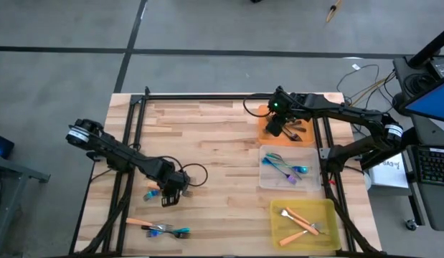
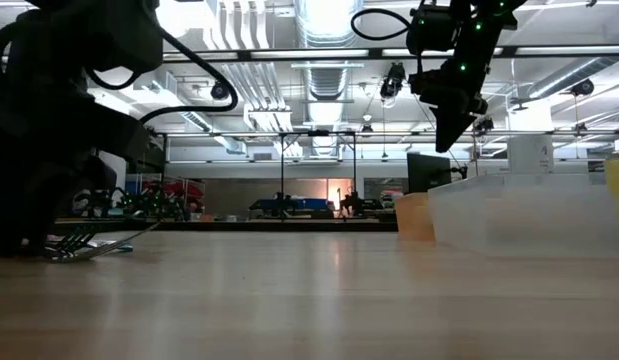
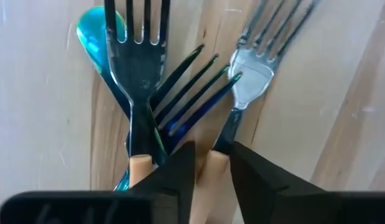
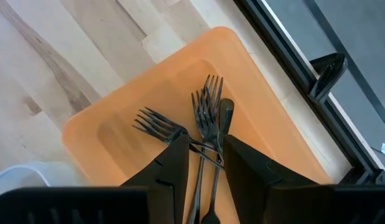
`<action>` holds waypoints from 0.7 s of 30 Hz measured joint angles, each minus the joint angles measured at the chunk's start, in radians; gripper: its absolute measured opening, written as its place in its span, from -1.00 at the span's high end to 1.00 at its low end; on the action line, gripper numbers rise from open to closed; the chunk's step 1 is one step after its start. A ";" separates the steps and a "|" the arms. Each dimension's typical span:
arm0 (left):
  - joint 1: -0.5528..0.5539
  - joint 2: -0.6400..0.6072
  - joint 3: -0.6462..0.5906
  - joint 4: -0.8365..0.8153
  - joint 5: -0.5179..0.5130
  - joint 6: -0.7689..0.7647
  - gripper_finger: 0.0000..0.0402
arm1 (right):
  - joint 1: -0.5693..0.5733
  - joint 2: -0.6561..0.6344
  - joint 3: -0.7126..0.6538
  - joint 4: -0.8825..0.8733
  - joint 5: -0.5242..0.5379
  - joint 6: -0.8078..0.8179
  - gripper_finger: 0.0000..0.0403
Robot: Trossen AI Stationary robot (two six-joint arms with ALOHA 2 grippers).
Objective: Sort silverware by color (type)
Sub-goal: Put the orange fork into the yellow bin
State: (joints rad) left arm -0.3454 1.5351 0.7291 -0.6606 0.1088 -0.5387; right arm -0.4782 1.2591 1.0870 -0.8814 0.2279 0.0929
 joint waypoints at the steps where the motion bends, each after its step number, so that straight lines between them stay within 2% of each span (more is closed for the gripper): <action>1: 0.000 -0.001 0.003 -0.003 -0.002 -0.002 0.65 | 0.000 0.000 0.000 0.000 0.000 0.000 0.55; 7: 0.001 -0.009 0.028 -0.016 0.013 -0.042 0.92 | 0.000 0.000 0.000 0.001 0.000 0.000 0.58; 13: 0.001 -0.009 0.085 -0.092 0.022 -0.055 0.88 | 0.000 0.000 0.000 0.001 0.000 -0.008 0.59; 18: 0.001 -0.009 0.208 -0.205 0.017 -0.024 0.89 | 0.000 0.000 0.000 -0.004 -0.001 -0.007 0.59; 21: 0.000 -0.009 0.294 -0.216 -0.046 0.014 0.89 | 0.000 0.000 -0.001 -0.002 -0.063 0.001 0.59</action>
State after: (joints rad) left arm -0.3450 1.5257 1.0231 -0.8770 0.0627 -0.5250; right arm -0.4782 1.2591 1.0863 -0.8830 0.1653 0.0935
